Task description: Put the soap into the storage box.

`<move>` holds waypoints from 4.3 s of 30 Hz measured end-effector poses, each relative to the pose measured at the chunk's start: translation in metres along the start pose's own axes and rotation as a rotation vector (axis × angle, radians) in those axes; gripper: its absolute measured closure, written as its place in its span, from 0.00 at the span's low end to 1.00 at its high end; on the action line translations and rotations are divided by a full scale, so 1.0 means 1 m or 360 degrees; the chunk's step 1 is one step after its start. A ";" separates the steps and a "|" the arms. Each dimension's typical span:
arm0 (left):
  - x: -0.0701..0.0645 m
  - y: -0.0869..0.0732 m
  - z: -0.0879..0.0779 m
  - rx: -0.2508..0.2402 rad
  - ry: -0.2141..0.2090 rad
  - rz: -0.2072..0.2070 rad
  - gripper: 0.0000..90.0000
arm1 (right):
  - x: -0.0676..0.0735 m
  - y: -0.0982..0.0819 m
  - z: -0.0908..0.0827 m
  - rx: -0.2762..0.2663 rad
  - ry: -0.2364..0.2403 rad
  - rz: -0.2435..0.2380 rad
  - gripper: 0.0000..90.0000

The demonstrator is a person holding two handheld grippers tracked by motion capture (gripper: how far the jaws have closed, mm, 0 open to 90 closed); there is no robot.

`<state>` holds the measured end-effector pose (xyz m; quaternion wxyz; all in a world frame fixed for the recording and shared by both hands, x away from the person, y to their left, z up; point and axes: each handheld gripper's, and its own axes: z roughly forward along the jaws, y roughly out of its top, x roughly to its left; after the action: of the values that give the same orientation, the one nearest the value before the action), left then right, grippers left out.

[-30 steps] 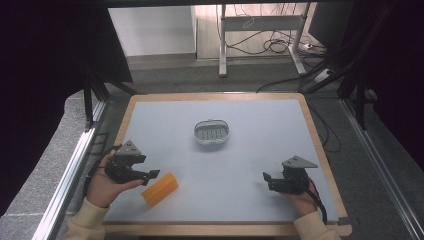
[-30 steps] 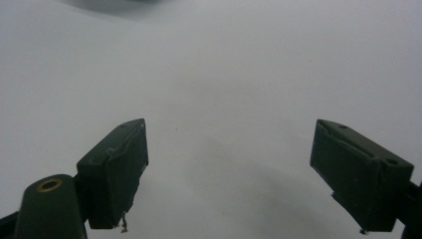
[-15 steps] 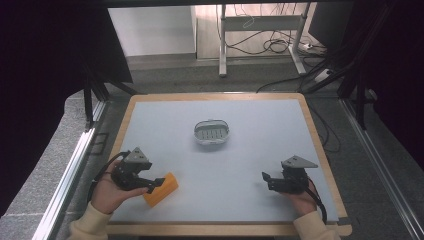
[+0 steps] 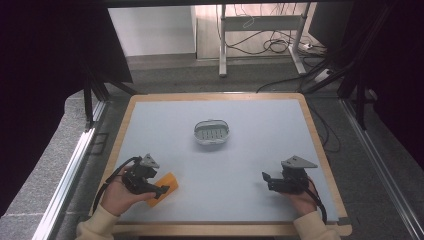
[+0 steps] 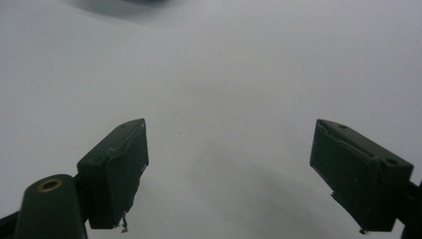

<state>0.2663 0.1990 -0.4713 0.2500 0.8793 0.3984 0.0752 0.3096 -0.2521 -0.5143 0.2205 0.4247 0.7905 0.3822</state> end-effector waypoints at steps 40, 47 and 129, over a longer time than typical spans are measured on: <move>-0.005 0.008 0.032 0.0281 0.0064 0.0062 0.69 | 0.002 0.000 -0.001 0.0003 -0.0015 -0.0019 0.18; -0.003 0.008 0.025 0.0255 0.0031 0.0078 0.69 | 0.002 0.000 -0.002 -0.0005 -0.0023 -0.0021 0.18; 0.036 0.084 -0.010 0.0063 -0.0108 0.0202 0.69 | 0.003 0.001 -0.003 -0.0038 -0.0010 -0.0011 0.18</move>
<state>0.3429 0.1829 -0.4235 0.2407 0.9096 0.3345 0.0533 0.3063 -0.2512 -0.5116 0.2294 0.4205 0.7867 0.3894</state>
